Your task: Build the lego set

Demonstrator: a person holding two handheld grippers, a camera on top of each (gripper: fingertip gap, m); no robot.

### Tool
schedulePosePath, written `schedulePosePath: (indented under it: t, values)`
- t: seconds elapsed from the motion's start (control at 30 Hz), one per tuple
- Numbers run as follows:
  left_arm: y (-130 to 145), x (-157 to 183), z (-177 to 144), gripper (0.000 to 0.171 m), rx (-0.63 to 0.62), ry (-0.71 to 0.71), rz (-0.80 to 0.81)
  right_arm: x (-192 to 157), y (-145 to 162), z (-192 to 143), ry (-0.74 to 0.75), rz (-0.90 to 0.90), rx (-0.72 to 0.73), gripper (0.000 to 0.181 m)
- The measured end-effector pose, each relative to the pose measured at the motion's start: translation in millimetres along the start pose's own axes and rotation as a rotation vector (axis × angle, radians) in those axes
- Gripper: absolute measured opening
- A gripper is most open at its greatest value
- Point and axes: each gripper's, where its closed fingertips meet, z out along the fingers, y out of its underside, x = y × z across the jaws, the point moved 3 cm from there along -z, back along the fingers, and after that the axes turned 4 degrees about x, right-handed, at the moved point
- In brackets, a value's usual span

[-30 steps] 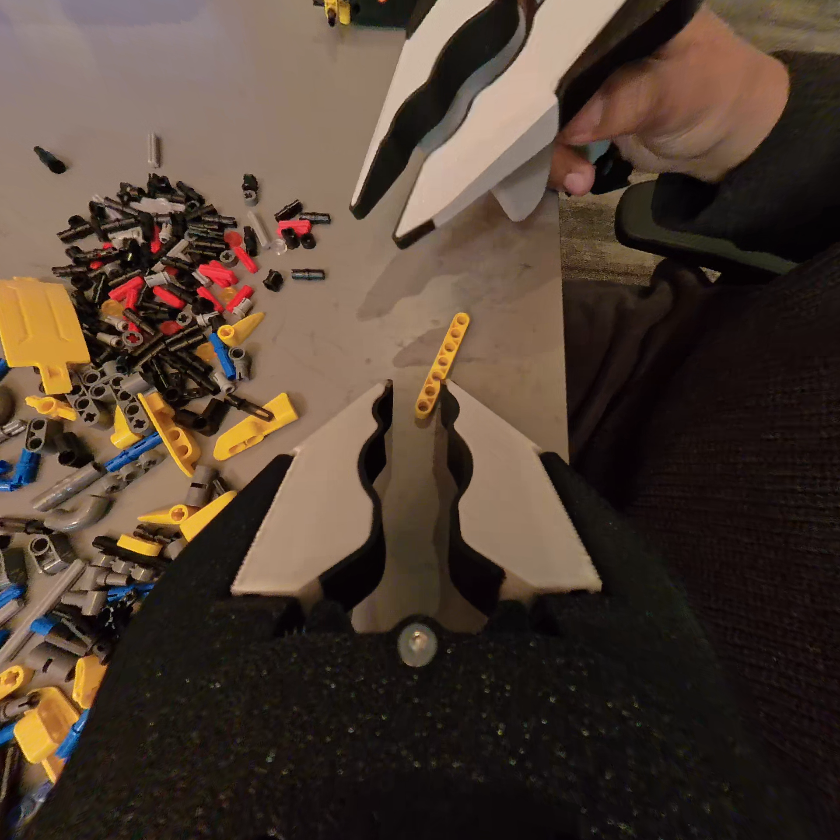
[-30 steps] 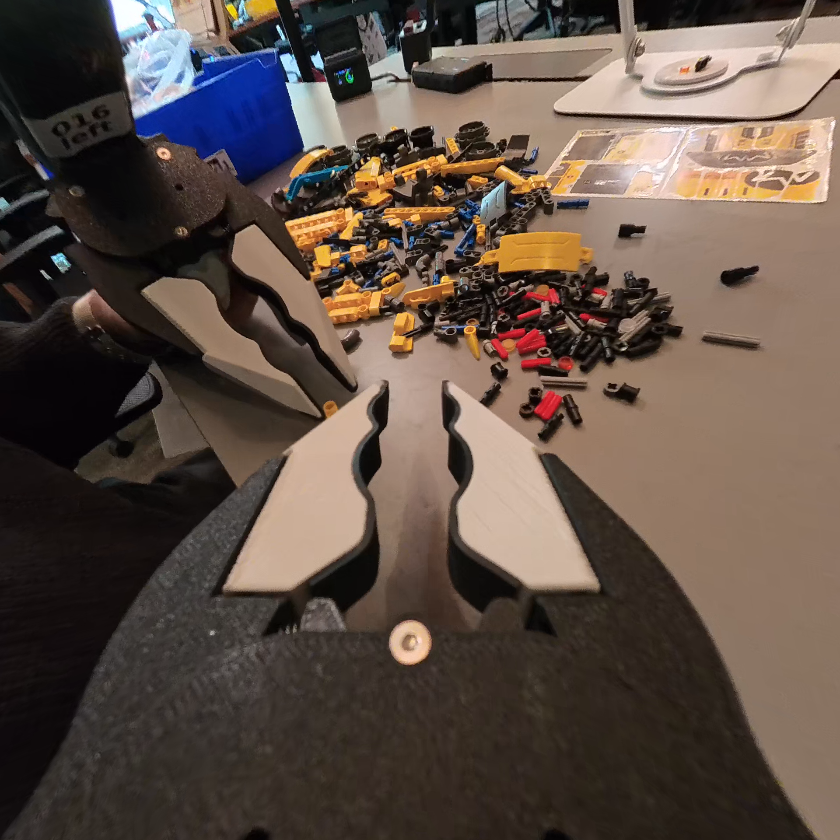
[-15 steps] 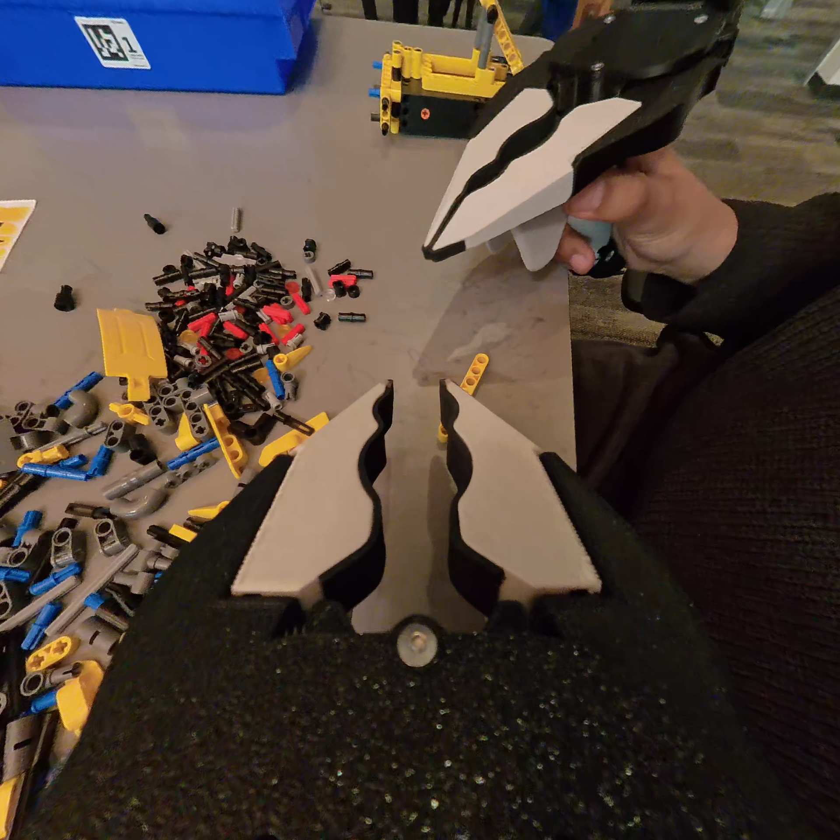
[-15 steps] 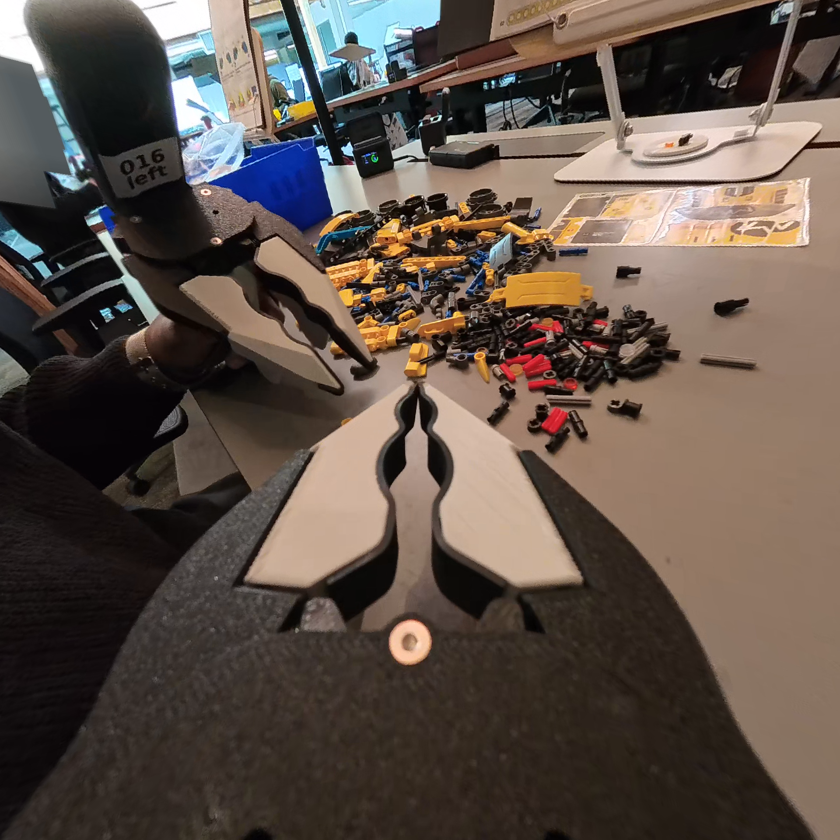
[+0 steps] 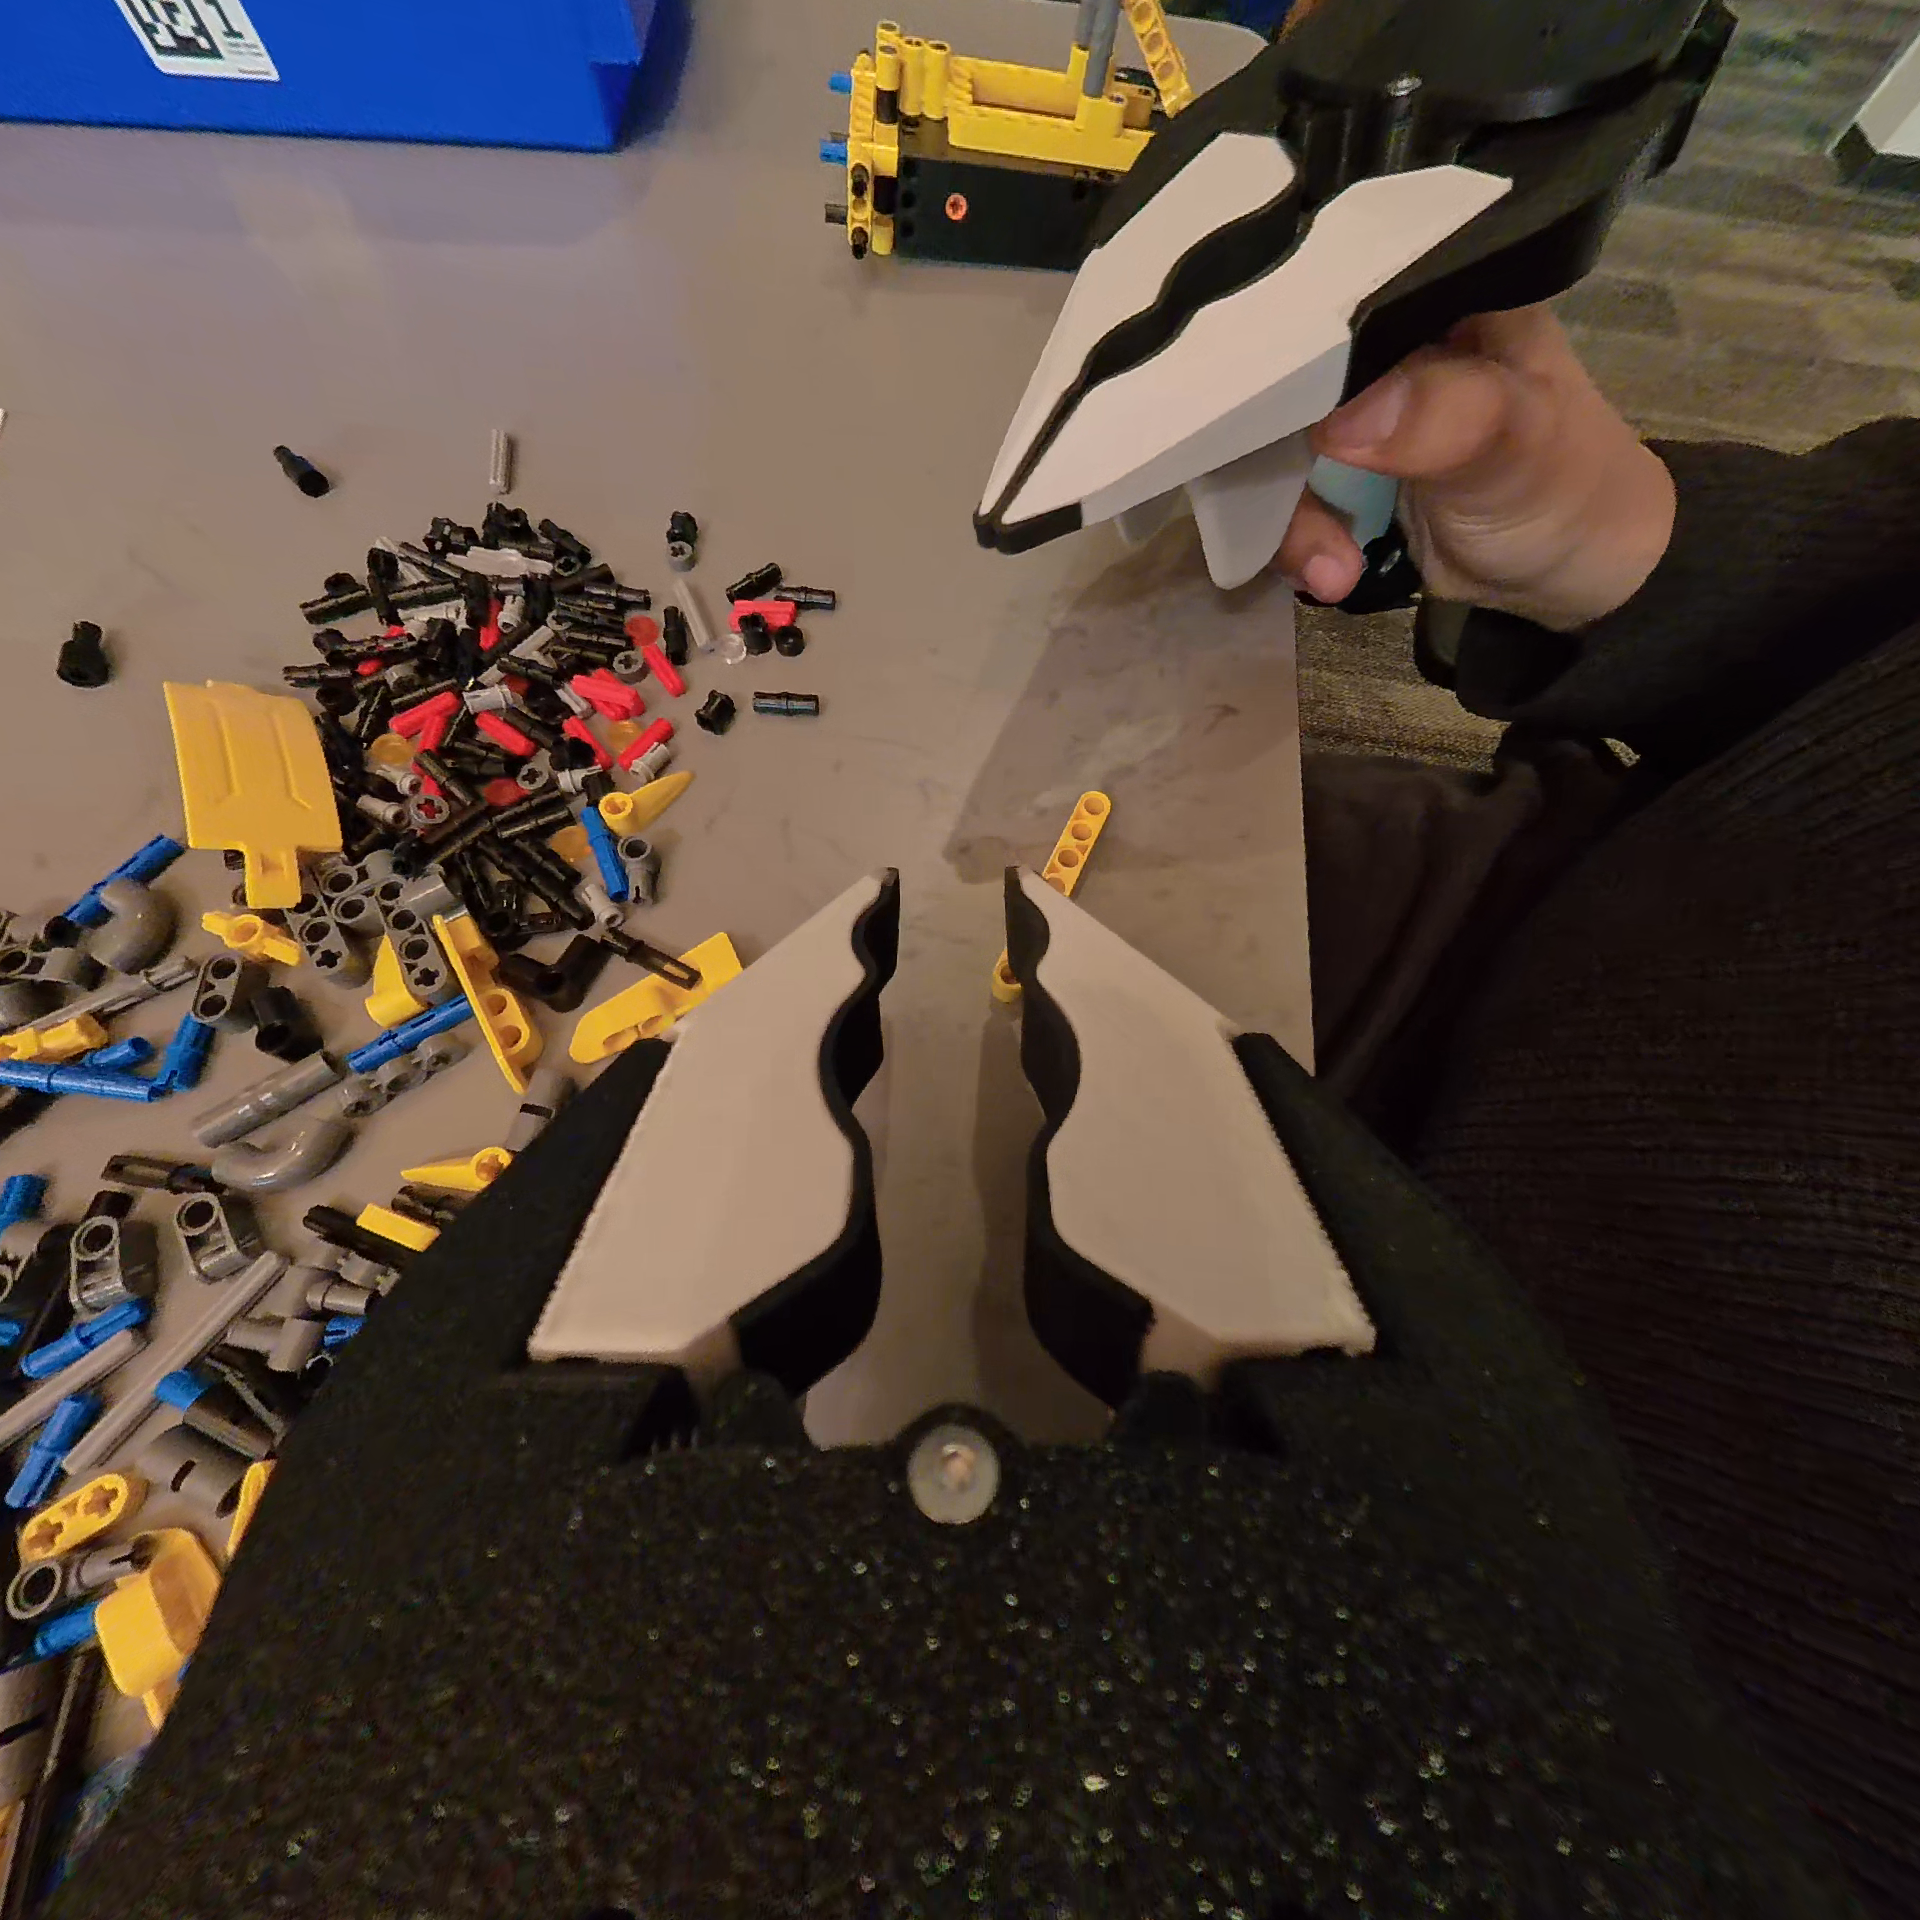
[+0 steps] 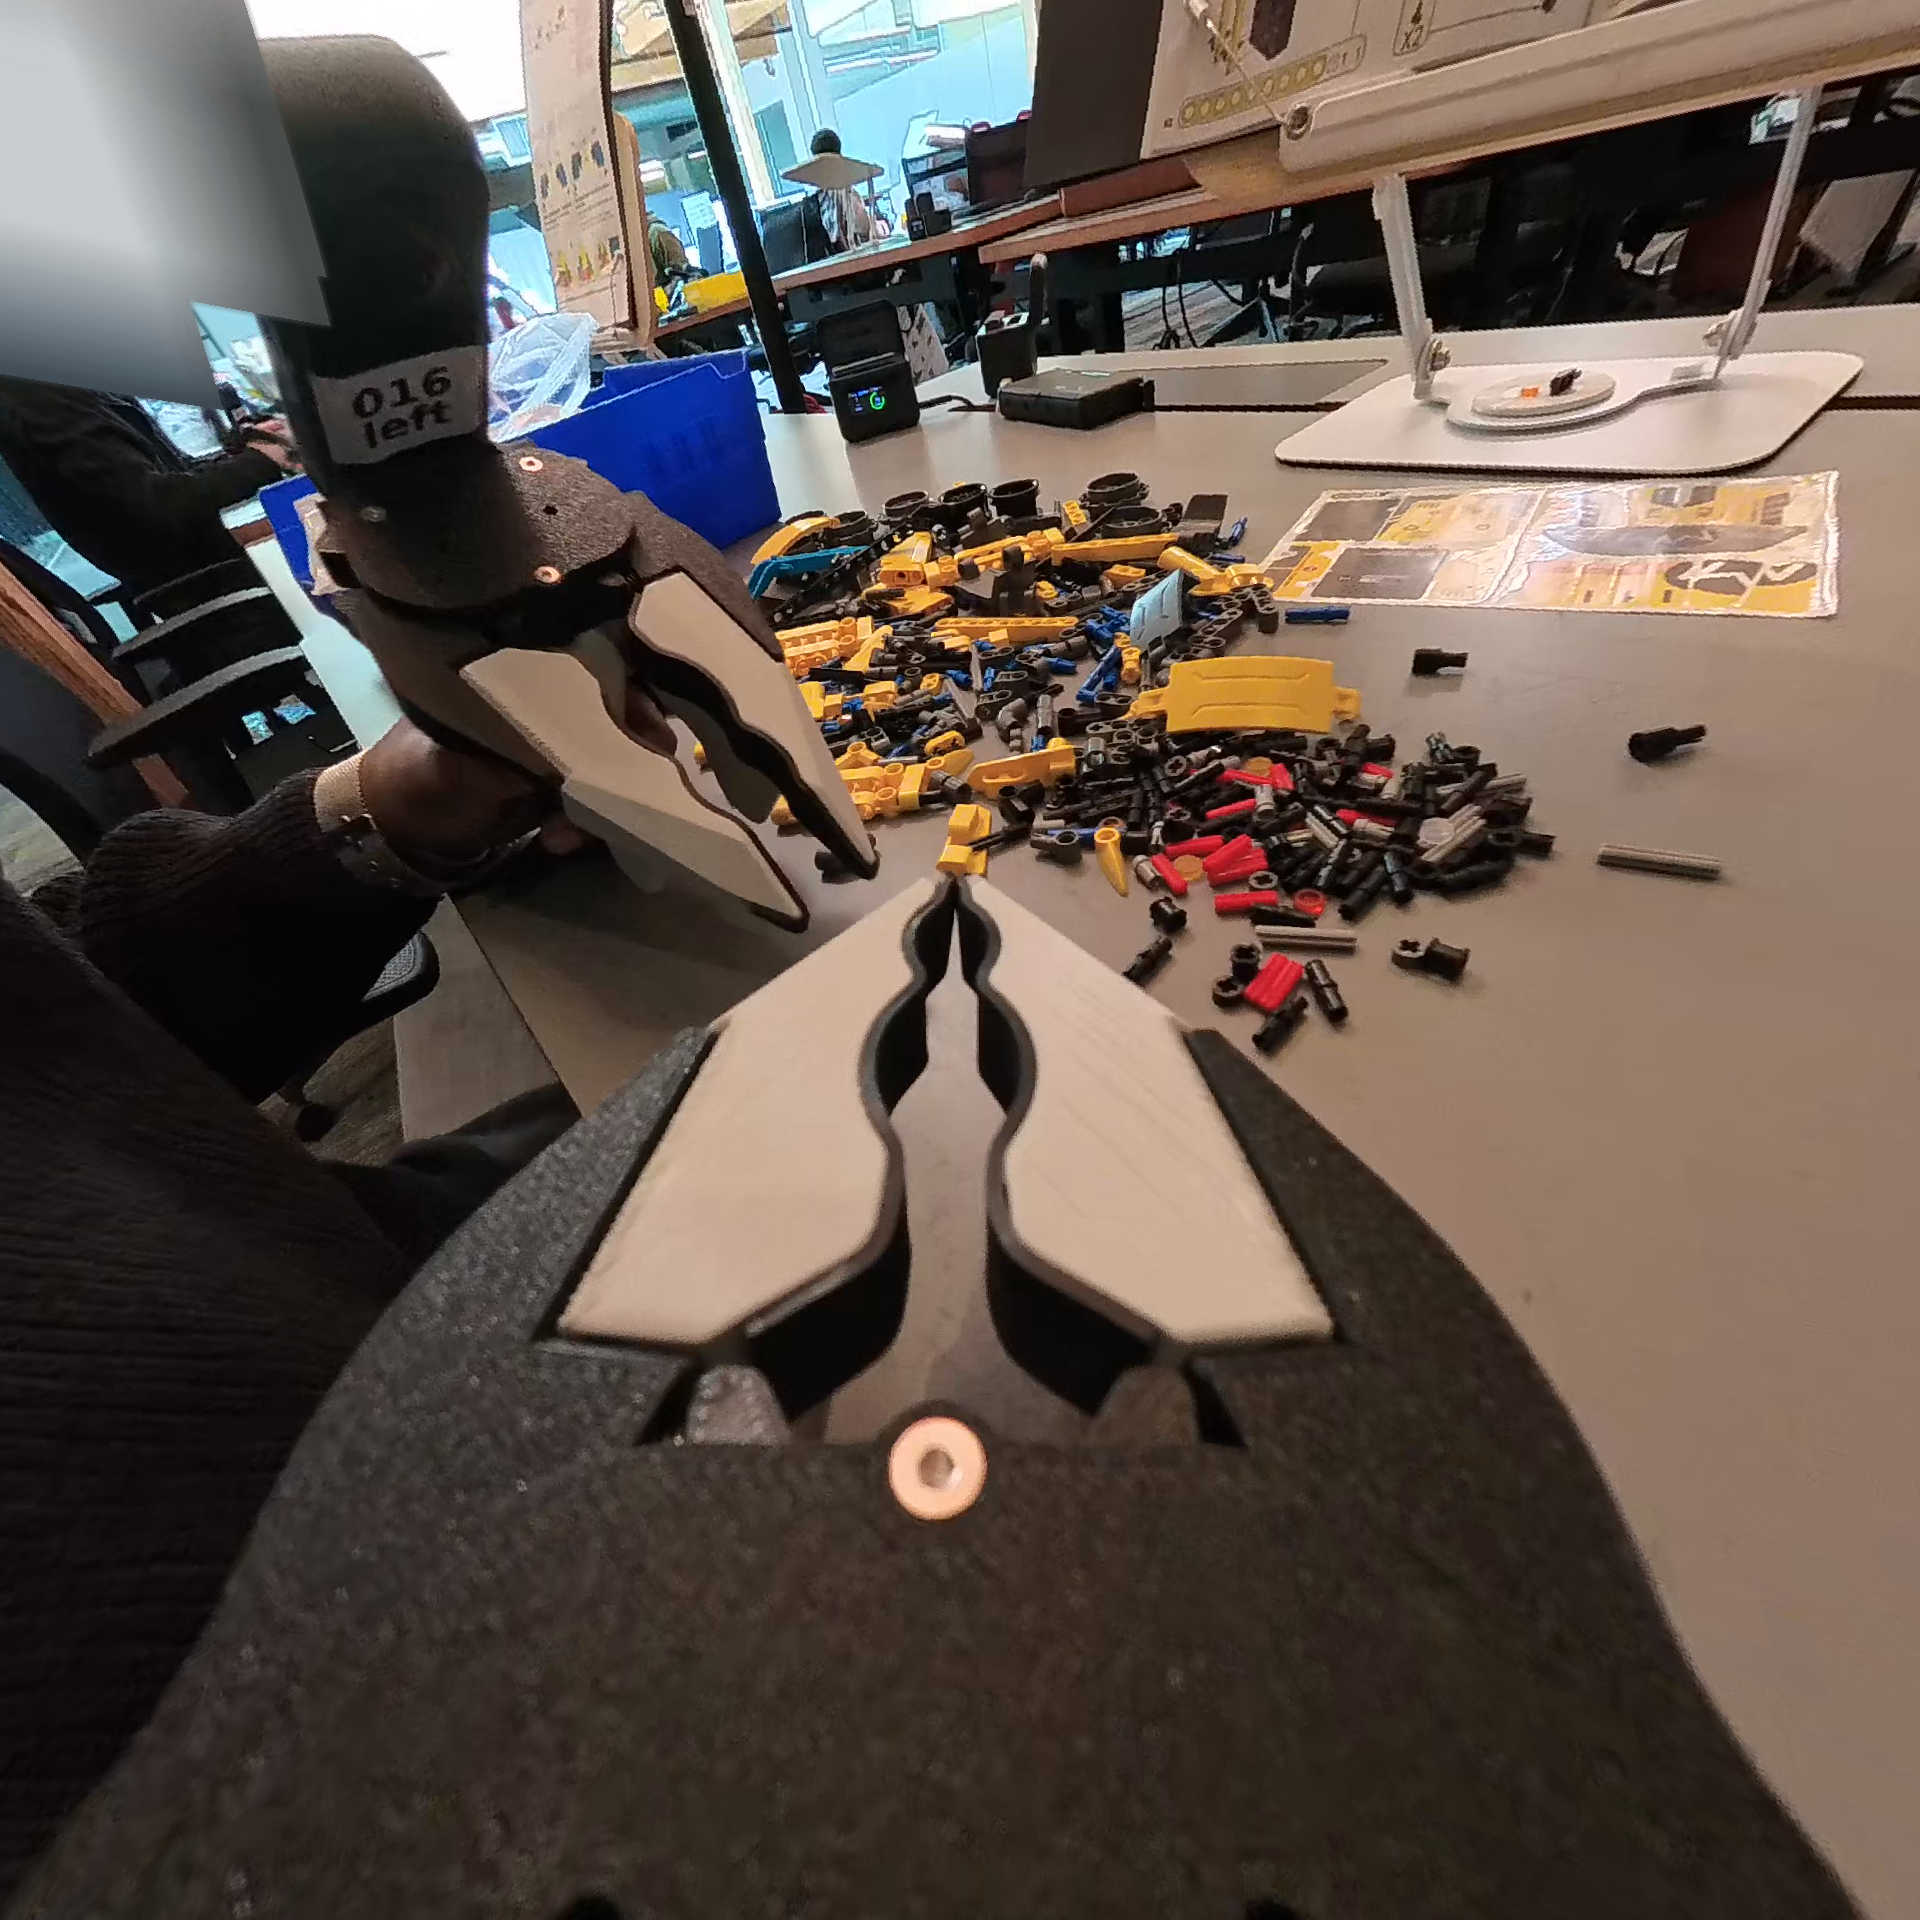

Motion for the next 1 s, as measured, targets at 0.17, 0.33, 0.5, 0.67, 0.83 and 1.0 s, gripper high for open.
schedulePosePath:
  t: [0.17,0.33,0.5,0.67,0.83,1.0]
  values:
    - [-0.2,-2.4,-0.3,0.019,0.003,0.008,-0.031,-1.5,-0.6,-0.7,-0.015,-0.003,0.008,0.000]
    - [0.6,-5.1,1.0,0.020,-0.005,0.025,-0.068,-3.0,-1.9,-1.7,-0.025,-0.010,0.021,0.000]
    - [0.8,-9.1,3.7,0.020,-0.018,0.002,-0.064,-6.2,-4.0,-4.0,-0.032,-0.043,0.049,0.000]
    - [2.4,-9.3,6.3,0.020,-0.037,0.002,-0.059,-10.7,-6.5,-7.0,-0.038,-0.091,0.086,0.000]
    - [3.9,-9.4,7.6,0.020,-0.051,0.008,-0.067,-9.1,-5.8,-6.0,-0.030,-0.079,0.075,0.000]
    - [4.7,-9.0,8.3,0.020,-0.059,0.006,-0.061,-6.7,-5.2,-4.9,-0.002,-0.078,0.066,0.000]
